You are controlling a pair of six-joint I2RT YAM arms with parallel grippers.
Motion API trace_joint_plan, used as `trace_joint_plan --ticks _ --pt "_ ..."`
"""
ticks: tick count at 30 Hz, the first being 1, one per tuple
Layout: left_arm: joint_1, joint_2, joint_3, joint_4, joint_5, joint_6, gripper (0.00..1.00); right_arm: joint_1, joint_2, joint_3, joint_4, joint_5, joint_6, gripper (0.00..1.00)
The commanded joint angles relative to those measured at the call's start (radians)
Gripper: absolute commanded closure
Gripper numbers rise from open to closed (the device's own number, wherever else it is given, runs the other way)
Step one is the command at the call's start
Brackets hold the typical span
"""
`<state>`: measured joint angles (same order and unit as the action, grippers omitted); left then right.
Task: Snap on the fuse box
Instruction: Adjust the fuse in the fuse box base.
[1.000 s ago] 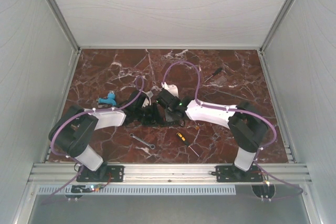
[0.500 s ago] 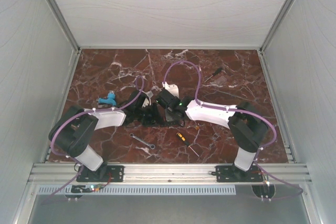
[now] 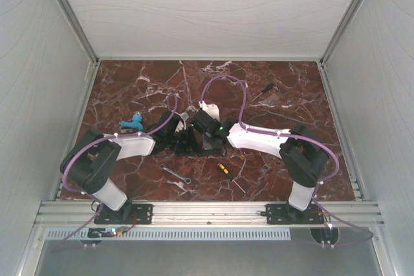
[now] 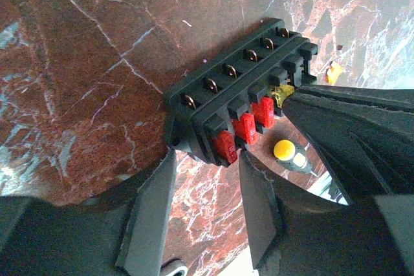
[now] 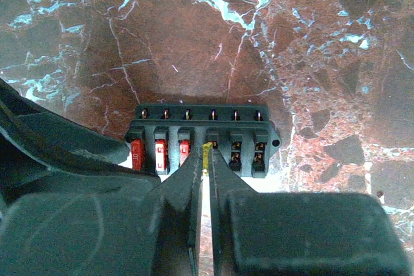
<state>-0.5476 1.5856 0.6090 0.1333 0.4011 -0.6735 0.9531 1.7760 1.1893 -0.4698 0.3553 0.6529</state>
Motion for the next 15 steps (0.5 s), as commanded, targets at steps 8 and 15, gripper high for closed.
trace_joint_plan --ticks 8,15 --pt "0.002 0.032 -0.002 -0.029 -0.021 0.014 0.55 0.010 -0.002 -0.047 -0.033 0.052 0.037 1.00" --pt "0.002 0.029 -0.002 -0.040 -0.025 0.012 0.56 0.007 -0.029 -0.061 -0.036 0.069 0.039 1.00"
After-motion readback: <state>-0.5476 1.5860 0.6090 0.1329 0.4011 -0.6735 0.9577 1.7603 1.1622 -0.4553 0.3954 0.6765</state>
